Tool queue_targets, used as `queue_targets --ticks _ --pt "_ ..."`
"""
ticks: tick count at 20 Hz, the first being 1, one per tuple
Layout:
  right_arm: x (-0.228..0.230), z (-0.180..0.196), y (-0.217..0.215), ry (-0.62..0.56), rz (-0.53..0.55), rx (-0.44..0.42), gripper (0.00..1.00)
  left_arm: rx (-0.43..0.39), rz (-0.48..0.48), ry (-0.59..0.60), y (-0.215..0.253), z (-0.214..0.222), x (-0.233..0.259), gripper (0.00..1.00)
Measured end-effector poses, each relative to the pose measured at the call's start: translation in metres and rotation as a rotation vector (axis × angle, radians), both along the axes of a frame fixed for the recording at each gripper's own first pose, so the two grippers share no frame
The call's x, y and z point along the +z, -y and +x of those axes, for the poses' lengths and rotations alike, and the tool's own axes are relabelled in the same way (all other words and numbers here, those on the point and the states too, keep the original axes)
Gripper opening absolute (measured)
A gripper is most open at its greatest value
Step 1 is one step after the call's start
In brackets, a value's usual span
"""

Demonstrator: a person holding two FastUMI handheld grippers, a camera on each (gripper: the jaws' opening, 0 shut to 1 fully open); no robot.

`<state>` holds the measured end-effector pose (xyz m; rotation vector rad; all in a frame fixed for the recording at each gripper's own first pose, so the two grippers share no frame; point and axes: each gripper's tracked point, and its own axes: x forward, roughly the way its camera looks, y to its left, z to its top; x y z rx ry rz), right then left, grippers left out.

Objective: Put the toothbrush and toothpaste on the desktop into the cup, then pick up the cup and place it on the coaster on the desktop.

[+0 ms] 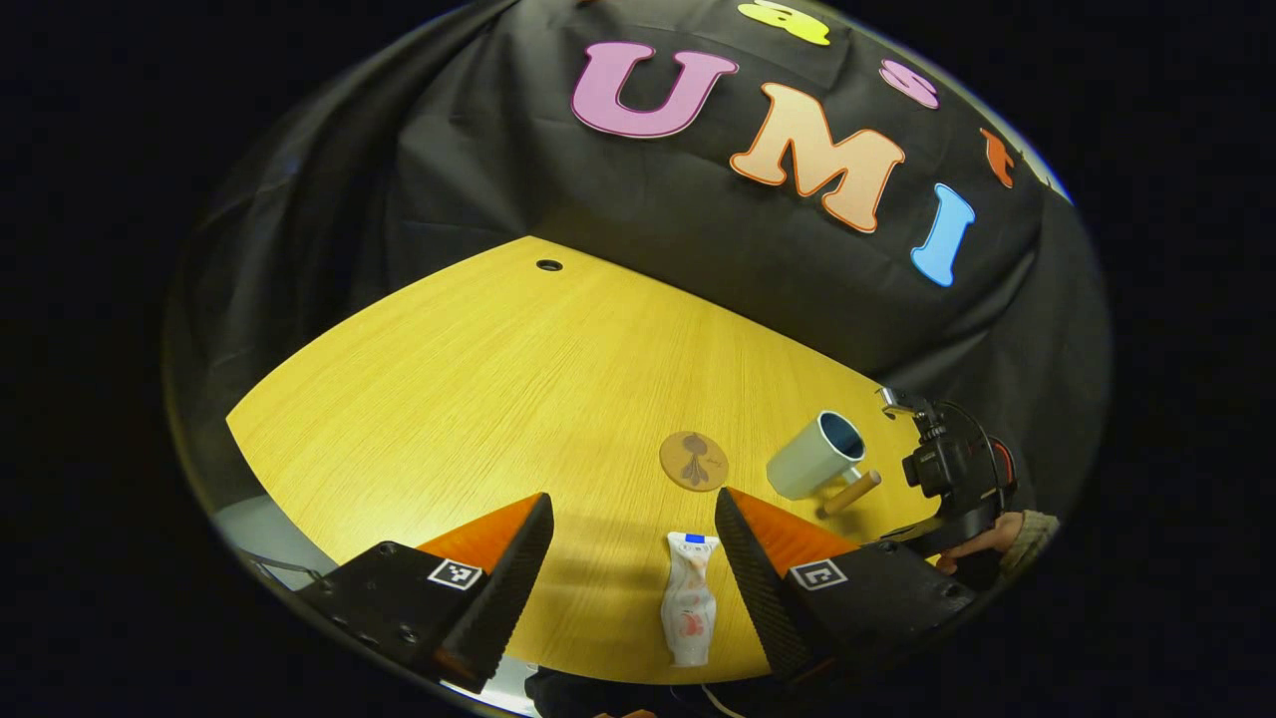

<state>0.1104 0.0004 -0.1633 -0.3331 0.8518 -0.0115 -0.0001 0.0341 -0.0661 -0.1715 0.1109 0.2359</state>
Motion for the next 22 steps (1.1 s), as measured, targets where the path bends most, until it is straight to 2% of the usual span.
queue_targets --ticks 2,7,11,14,16,22 --pt "0.001 0.0 -0.001 0.002 -0.01 0.016 0.13 -0.006 -0.001 -0.022 0.003 0.002 -0.006 0.95" --pt "0.002 -0.001 -0.001 0.047 0.01 0.046 0.1 -0.035 0.001 -0.182 0.017 0.01 -0.037 0.95" --pt "0.003 -0.001 0.0 0.082 0.056 0.032 0.1 -0.032 0.018 -0.33 0.026 0.02 -0.059 0.94" --pt "0.003 -0.002 0.001 0.088 0.128 0.023 0.08 -0.04 -0.036 -0.437 0.043 0.028 -0.075 0.94" --pt "0.005 -0.003 0.006 0.094 0.148 0.012 0.07 -0.059 -0.055 -0.484 0.053 0.035 -0.08 0.95" --pt "0.016 -0.029 0.031 0.145 0.212 -0.03 0.07 -0.06 -0.034 -0.602 0.061 0.055 -0.092 0.94"
